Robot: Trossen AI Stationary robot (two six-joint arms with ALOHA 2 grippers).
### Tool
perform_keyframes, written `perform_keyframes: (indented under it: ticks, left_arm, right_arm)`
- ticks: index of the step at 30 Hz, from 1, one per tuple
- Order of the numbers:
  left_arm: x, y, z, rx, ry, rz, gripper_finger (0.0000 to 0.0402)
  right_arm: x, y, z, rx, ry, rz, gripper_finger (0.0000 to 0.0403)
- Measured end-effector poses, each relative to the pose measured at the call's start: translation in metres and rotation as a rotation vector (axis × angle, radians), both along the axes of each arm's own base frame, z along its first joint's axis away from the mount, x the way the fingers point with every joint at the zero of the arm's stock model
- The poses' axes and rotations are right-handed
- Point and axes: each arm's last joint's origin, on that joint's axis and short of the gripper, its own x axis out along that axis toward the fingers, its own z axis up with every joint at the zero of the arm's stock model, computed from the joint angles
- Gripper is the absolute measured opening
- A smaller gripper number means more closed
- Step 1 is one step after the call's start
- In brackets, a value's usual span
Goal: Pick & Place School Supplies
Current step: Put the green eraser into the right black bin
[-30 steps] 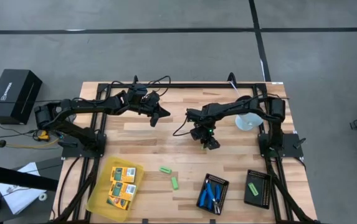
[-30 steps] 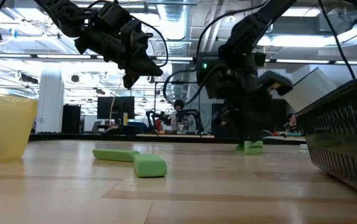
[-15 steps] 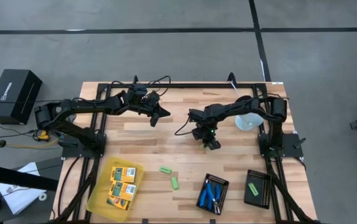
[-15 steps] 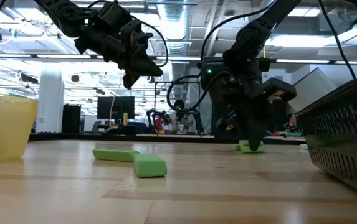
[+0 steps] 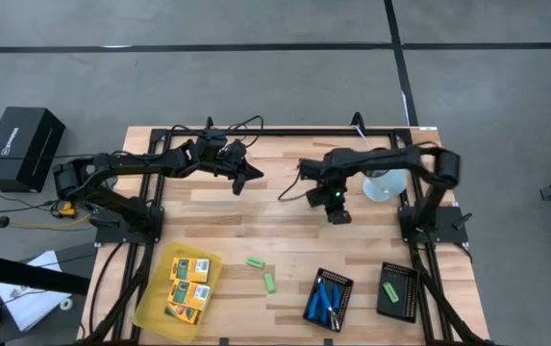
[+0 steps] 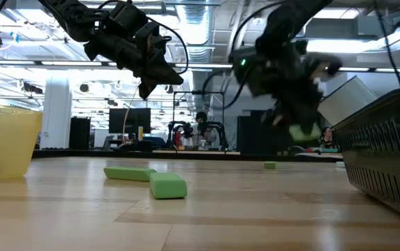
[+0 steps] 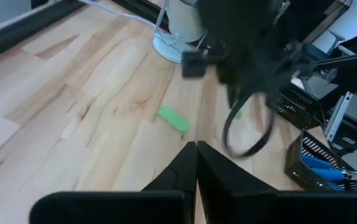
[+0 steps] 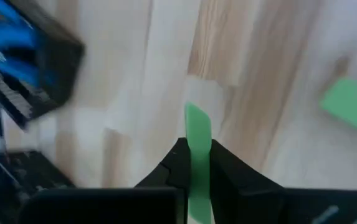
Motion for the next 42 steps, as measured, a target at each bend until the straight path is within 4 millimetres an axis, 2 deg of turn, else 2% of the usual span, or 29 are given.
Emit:
perform_keyframes:
  ticks: [4, 7, 10, 12, 14, 16, 21, 23, 26, 35, 42]
  left_arm:
    - [0.0, 0.0, 0.001, 0.03, -0.007, -0.009, 0.0003]
    - [0.0, 0.0, 0.001, 0.034, -0.008, -0.009, 0.0003]
    - [0.0, 0.0, 0.001, 0.033, -0.008, -0.008, 0.0003]
    - [0.0, 0.0, 0.001, 0.033, -0.008, -0.008, 0.0003]
    - [0.0, 0.0, 0.001, 0.033, -0.009, -0.008, 0.0003]
    - [0.0, 0.0, 0.001, 0.034, -0.01, -0.008, 0.0003]
    - [0.001, 0.0, 0.001, 0.035, -0.014, -0.008, 0.0003]
    - [0.001, 0.0, 0.001, 0.035, -0.014, -0.009, 0.0003]
    - [0.001, 0.0, 0.001, 0.034, -0.014, -0.01, 0.0003]
    - [0.001, 0.0, 0.001, 0.018, -0.019, -0.027, 0.0003]
    - [0.001, 0.0, 0.001, 0.018, -0.019, -0.027, 0.0003]
  right_arm:
    - [-0.017, 0.006, 0.047, 0.033, -0.082, -0.147, 0.0022]
    - [-0.032, 0.019, 0.079, 0.054, -0.118, -0.28, 0.0022]
    - [-0.049, 0.043, 0.105, 0.062, -0.137, -0.403, 0.0022]
    - [-0.06, 0.064, 0.11, 0.051, -0.127, -0.48, 0.0022]
    - [-0.071, 0.086, 0.103, 0.052, -0.096, -0.558, 0.0022]
    - [-0.083, 0.109, 0.089, 0.069, -0.043, -0.632, 0.0022]
    - [-0.114, 0.162, 0.034, 0.12, 0.088, -0.837, 0.0022]
    - [-0.127, 0.178, 0.014, 0.146, 0.124, -0.913, 0.0022]
    - [-0.144, 0.196, -0.002, 0.173, 0.148, -1.025, 0.0022]
    - [-0.191, 0.229, -0.012, 0.18, 0.198, -1.206, 0.0022]
    - [-0.199, 0.233, -0.009, 0.2, 0.22, -1.167, 0.0022]
